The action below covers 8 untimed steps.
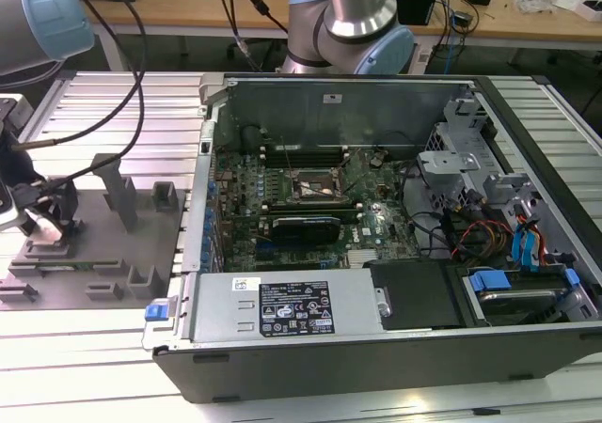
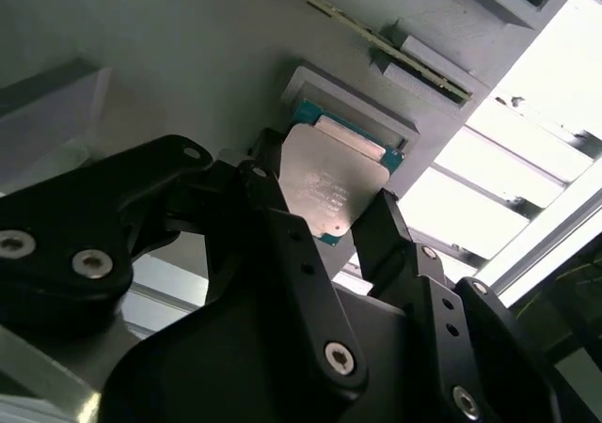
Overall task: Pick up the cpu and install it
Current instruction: 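Pick up the cpu and move it towards the insertion slot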
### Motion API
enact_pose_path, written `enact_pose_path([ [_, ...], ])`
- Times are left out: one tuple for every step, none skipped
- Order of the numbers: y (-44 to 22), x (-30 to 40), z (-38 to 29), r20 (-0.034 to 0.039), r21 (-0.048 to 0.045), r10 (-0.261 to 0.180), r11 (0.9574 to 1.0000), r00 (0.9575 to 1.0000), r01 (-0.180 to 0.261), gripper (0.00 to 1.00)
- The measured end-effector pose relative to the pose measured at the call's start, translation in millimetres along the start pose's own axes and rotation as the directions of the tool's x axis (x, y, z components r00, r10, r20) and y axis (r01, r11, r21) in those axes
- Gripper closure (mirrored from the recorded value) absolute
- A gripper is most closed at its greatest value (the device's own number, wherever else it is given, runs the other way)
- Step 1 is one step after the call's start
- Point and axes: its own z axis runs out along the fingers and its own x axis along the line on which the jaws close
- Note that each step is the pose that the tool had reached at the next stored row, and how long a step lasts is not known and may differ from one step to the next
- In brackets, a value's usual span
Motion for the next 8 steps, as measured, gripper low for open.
enact_pose_path([
  [0.0,0.0,-0.2,-0.0004,0.0002,-0.002,1.0,1.0,0.002,0.45],
  [0.0,0.0,-0.2,-0.0004,0.0001,-0.002,1.0,1.0,0.002,0.45],
  [0.0,0.0,-0.2,-0.0004,0.0001,-0.003,1.0,1.0,0.003,0.45],
  [0.0,0.0,-0.2,-0.0005,0.0001,-0.003,1.0,1.0,0.003,0.45],
  [0.0,0.0,-0.2,-0.0004,0.0001,-0.003,1.0,1.0,0.003,0.45],
  [0.0,0.0,-0.2,-0.0005,0.0001,-0.004,1.0,1.0,0.004,0.45],
  [0.0,0.0,-0.2,-0.0005,0.0001,-0.004,1.0,1.0,0.004,0.45],
  [0.0,0.0,-0.2,-0.0005,0.0001,-0.004,1.0,1.0,0.004,0.45],
])
